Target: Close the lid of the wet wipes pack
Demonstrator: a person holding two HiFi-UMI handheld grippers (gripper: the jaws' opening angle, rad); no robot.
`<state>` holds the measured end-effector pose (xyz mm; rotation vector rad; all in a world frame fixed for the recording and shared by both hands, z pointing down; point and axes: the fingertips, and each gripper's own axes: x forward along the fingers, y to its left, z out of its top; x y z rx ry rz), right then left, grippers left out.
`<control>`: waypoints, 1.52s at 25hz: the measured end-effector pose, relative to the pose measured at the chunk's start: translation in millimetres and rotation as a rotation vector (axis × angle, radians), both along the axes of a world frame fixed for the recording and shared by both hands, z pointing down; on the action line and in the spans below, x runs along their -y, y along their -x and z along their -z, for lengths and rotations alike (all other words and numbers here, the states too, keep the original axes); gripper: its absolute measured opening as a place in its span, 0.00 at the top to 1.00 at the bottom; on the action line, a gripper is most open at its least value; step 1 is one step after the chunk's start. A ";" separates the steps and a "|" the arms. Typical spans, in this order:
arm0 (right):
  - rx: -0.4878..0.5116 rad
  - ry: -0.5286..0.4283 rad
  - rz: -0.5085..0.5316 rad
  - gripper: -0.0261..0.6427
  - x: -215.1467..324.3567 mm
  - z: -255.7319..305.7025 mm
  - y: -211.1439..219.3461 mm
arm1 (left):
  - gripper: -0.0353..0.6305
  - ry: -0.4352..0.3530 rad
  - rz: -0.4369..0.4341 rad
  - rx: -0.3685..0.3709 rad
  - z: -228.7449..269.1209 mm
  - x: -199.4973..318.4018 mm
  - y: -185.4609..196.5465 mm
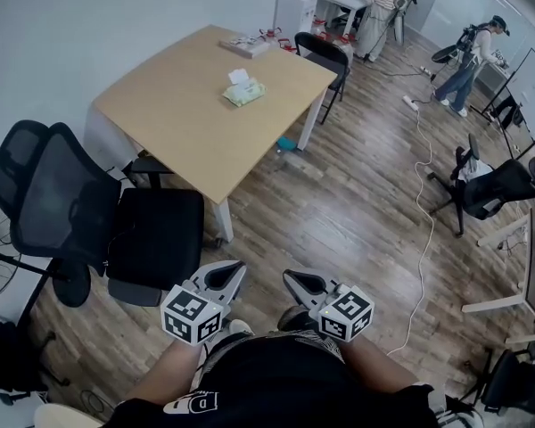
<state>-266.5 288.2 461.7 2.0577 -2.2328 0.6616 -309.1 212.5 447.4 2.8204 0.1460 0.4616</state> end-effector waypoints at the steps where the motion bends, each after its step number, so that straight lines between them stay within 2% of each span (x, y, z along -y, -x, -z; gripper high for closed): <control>1: 0.003 0.003 -0.008 0.95 1.0 -1.1 0.8 | 0.92 0.005 -0.006 0.003 -2.2 0.8 1.8; 8: 0.014 0.029 -0.030 0.95 5.4 -6.4 -6.7 | 0.92 0.031 -0.016 0.006 -10.4 7.3 -3.5; 14: 0.012 0.005 -0.018 0.95 24.2 -5.1 -41.4 | 0.92 0.021 0.006 -0.003 -9.4 21.5 -33.9; 28: 0.026 -0.045 0.053 0.95 82.8 10.1 -164.5 | 0.92 0.002 0.097 0.006 3.2 69.0 -145.8; 38: 0.036 -0.054 0.072 0.95 94.9 11.6 -238.6 | 0.92 -0.022 0.135 -0.004 10.9 84.0 -219.5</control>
